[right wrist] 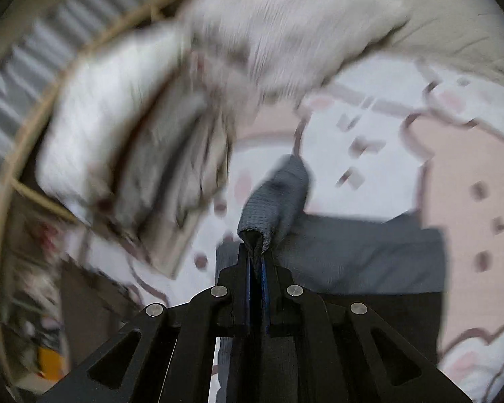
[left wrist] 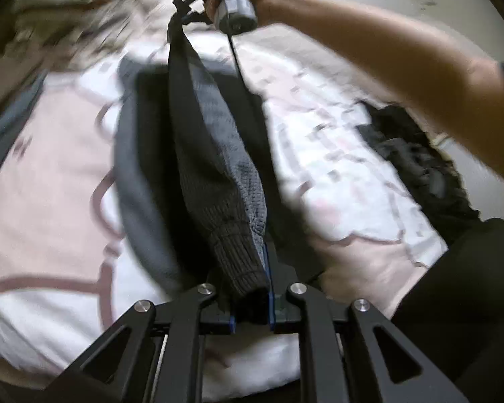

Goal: Fold clothes

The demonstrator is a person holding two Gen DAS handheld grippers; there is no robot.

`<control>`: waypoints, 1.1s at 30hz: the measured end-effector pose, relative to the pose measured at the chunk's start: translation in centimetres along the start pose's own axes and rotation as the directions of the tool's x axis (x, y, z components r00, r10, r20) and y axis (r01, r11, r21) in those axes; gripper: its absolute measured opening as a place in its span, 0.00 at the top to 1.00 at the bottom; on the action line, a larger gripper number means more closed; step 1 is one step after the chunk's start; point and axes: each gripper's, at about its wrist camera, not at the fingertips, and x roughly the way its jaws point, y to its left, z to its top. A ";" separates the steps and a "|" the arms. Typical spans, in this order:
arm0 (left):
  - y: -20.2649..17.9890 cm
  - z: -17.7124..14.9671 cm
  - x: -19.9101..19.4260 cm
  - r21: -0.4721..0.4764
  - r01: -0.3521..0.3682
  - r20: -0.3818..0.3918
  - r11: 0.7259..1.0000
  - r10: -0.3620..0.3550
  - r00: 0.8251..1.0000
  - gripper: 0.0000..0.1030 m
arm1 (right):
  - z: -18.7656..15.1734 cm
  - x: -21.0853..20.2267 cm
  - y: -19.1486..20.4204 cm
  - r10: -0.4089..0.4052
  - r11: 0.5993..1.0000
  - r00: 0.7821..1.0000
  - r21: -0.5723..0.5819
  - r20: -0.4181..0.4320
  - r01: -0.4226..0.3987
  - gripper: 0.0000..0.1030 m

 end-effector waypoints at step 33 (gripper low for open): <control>2.5 6.8 -5.4 0.022 0.064 0.102 0.998 -0.066 0.993 0.49 | -26.3 -13.1 -3.4 0.040 0.981 0.961 -0.171 -0.275 -0.090 0.58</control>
